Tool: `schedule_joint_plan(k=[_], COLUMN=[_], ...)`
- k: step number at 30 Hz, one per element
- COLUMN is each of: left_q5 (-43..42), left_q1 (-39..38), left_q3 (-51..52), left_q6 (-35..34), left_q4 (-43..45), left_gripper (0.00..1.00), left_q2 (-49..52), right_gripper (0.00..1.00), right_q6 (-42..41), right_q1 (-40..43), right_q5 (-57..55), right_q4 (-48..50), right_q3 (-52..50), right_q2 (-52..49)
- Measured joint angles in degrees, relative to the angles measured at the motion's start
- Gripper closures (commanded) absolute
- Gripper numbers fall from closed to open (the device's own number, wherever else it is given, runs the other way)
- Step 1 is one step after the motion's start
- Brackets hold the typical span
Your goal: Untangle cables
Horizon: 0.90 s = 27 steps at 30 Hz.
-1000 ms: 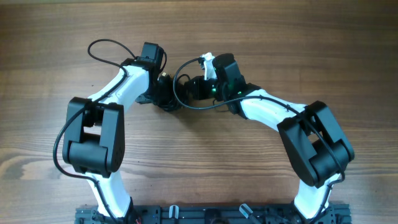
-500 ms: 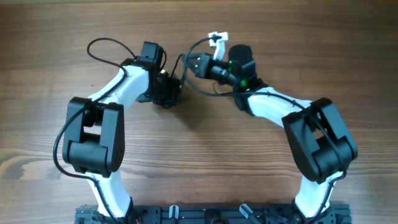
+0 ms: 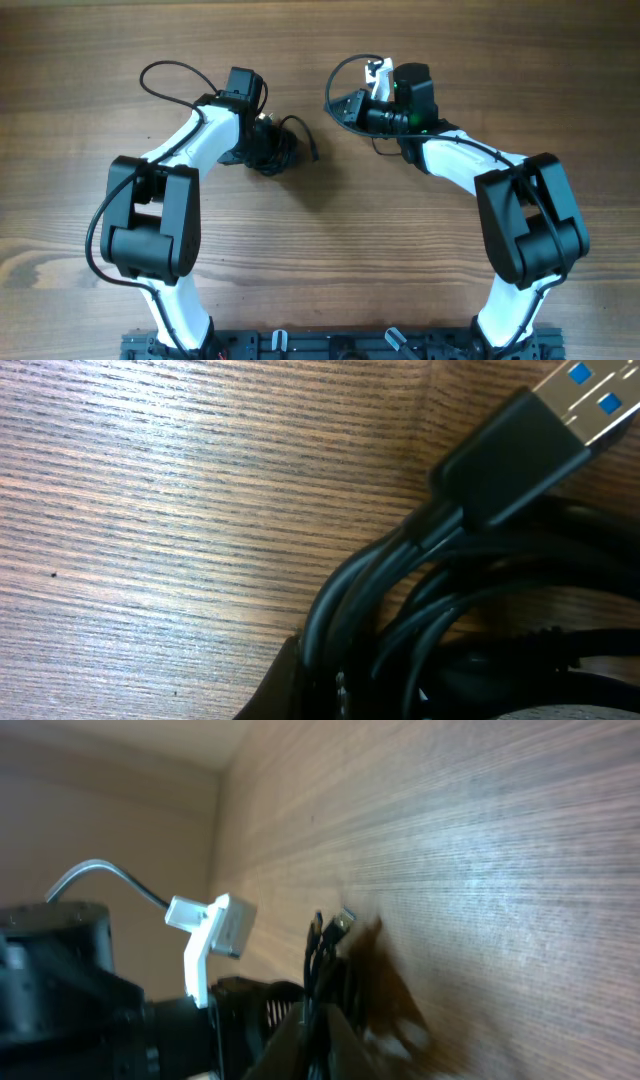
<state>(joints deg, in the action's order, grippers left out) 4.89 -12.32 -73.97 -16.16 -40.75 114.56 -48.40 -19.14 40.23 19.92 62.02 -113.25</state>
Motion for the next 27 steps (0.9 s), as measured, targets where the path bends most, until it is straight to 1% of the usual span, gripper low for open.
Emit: schedule_joint_plan(k=[1, 3, 4, 6, 8, 12, 16, 18, 21, 23, 27], left_q5=[0.0, 0.0, 0.0, 0.0, 0.0, -0.2, -0.2, -0.3, -1.3, -2.4, -4.6], left_q1=[0.0, 0.0, 0.0, 0.0, 0.0, 0.0, 0.1, 0.1, 0.3, 0.6, 1.6], left_q3=[0.0, 0.0, 0.0, 0.0, 0.0, 0.0, 0.1, 0.1, 0.1, 0.1, 0.1], left_q6=[0.0, 0.0, 0.0, 0.0, 0.0, 0.0, 0.0, 0.0, 0.9, 2.0, 4.2], left_q4=[0.0, 0.0, 0.0, 0.0, 0.0, 0.1, 0.1, 0.1, 0.1, 0.1, 0.0], left_gripper=[0.96, 0.96, 0.96, 0.96, 0.96, 0.96, 0.96, 0.96, 0.96, 0.96, 0.96], left_q2=[0.0, 0.0, 0.0, 0.0, 0.0, 0.0, 0.0, 0.0, 0.0, 0.0, 0.0], right_gripper=[0.90, 0.76, 0.67, 0.57, 0.51, 0.47, 0.46, 0.46, 0.46, 0.46, 0.48], right_q6=[2.1, 3.7, 5.0, 6.6, 9.0, 11.7, 13.5, 13.9, 13.7, 11.9, 6.0], right_q1=[-0.2, -0.7, -0.9, -1.2, -1.6, -1.8, -2.1, -2.9, -5.5, -7.4, -10.1], right_q5=[0.3, 0.9, 1.1, 1.6, 1.8, 2.0, 1.9, 1.2, -1.2, -3.1, -6.3], right_q4=[-0.3, -1.8, -3.3, -6.8, -11.2, -20.5, -29.9, -33.1, -34.9, -34.9, -32.5], right_q3=[0.0, 0.1, 0.2, 0.4, 0.5, 0.7, 0.7, 0.7, 0.7, 0.7, 0.7], right_q2=[0.0, 0.0, 0.1, 0.1, 0.1, 0.1, 0.1, 0.1, 0.1, 0.1, 0.1])
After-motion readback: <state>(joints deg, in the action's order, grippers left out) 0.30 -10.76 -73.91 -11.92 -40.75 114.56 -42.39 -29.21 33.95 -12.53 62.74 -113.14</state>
